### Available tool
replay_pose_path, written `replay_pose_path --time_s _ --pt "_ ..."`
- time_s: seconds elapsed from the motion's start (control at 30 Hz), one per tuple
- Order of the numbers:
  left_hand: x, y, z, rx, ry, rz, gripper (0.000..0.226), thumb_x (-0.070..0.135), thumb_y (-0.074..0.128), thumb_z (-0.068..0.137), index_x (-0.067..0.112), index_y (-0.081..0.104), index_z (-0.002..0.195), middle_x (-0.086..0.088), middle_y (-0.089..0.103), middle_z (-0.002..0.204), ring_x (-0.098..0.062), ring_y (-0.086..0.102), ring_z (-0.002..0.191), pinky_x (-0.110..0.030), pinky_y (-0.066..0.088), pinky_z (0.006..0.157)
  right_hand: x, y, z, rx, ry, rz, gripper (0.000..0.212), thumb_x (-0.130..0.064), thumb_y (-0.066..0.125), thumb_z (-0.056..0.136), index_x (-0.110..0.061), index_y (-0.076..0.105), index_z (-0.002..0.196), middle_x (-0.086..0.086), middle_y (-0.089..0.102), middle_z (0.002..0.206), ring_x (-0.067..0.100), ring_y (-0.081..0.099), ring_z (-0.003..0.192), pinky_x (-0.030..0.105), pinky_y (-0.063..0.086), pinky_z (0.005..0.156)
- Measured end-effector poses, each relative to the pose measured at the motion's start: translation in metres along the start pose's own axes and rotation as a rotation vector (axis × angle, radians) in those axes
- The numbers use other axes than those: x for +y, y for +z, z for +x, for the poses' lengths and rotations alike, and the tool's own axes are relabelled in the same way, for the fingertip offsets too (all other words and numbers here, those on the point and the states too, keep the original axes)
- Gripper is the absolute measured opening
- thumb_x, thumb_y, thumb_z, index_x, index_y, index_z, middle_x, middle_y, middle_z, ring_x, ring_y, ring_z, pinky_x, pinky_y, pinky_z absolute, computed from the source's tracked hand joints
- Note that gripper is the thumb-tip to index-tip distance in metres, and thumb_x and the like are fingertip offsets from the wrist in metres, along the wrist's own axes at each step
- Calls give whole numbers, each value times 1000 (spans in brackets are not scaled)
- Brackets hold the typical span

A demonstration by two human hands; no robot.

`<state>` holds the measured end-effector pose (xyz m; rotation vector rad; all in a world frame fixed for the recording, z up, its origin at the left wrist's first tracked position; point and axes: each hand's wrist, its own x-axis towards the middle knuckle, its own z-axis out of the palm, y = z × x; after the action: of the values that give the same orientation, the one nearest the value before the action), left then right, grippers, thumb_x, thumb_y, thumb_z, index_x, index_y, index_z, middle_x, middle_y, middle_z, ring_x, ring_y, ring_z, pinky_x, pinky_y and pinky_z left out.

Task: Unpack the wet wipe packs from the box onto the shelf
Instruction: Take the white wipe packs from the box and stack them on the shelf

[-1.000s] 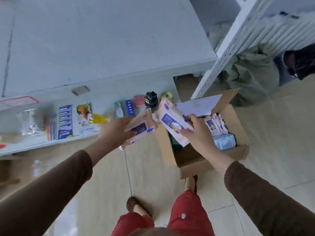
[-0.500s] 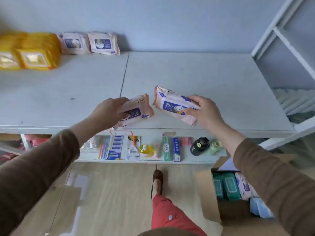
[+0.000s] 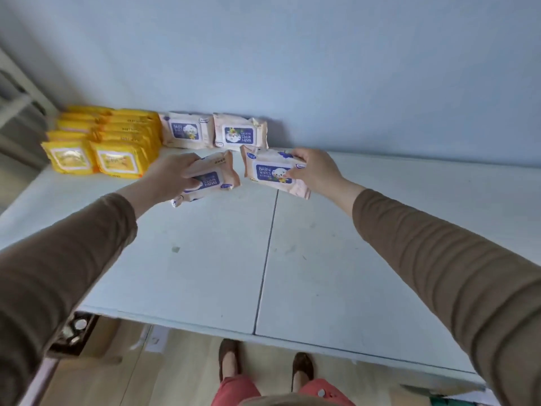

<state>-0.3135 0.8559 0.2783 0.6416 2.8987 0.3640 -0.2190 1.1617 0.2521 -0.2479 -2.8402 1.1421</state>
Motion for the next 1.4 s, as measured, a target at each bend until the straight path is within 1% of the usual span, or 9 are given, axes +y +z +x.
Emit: replay_pose_path --time_s 0.13,0.23,0.43,0.57,0.7,0.9,1.17,1.27,1.4 --pt "-37 -17 56 -29 23 40 34 20 73 82 14 59 112 -11 66 103 -37 63 96 -51 52 85 -19 22 59 -12 30 -26 29 -25 76 76 -24 69 105 -2 72 98 21 62 86 28 36 65" --pt "-68 -25 95 -80 66 84 43 26 74 83 19 58 122 -10 67 111 -37 62 103 -48 51 87 -34 38 94 -23 64 -18 42 -23 75 78 -23 67 120 -6 68 102 14 56 86 24 33 68" --pt "-97 -29 157 -111 180 144 51 27 70 85 28 54 133 -5 66 116 -33 58 110 -41 49 87 -54 72 145 -35 61 11 51 -17 75 71 -18 70 122 -7 65 121 13 60 103 17 43 77" --pt "-117 -20 180 -52 207 141 60 28 72 78 33 51 135 -3 64 119 -32 57 112 -40 50 86 -54 94 144 284 264 267 32 -18 74 71 -27 63 99 -21 66 93 -2 60 81 22 43 70" --pt "-132 -10 193 68 262 -37 44 32 77 76 16 61 114 -8 67 109 -32 59 104 -44 50 85 -44 119 133 550 466 344 51 -35 80 71 -19 42 101 -11 60 92 13 59 82 29 39 65" --pt "-139 -4 204 122 284 63 36 31 74 82 13 61 110 -10 66 103 -34 57 95 -41 47 77 -40 156 137 494 474 238 65 -39 82 70 -16 42 115 -6 64 112 23 64 102 40 51 86" --pt "-120 4 182 296 312 155 53 26 79 77 11 53 120 -15 57 112 -37 49 104 -47 46 84 -33 137 129 438 506 165 62 -38 84 64 -21 43 106 -1 63 107 28 60 105 41 51 84" --pt "-90 15 163 360 420 104 54 20 77 76 13 53 124 -13 54 120 -36 46 109 -45 45 91 -27 124 94 440 481 61 63 -35 80 71 -16 47 121 2 62 113 26 54 109 41 48 86" --pt "-27 42 131 236 538 -16 47 22 73 80 11 56 123 -11 55 121 -38 48 111 -46 43 95 -14 98 19 438 427 -75 54 -30 72 81 -17 47 127 -1 59 115 23 52 109 41 45 90"
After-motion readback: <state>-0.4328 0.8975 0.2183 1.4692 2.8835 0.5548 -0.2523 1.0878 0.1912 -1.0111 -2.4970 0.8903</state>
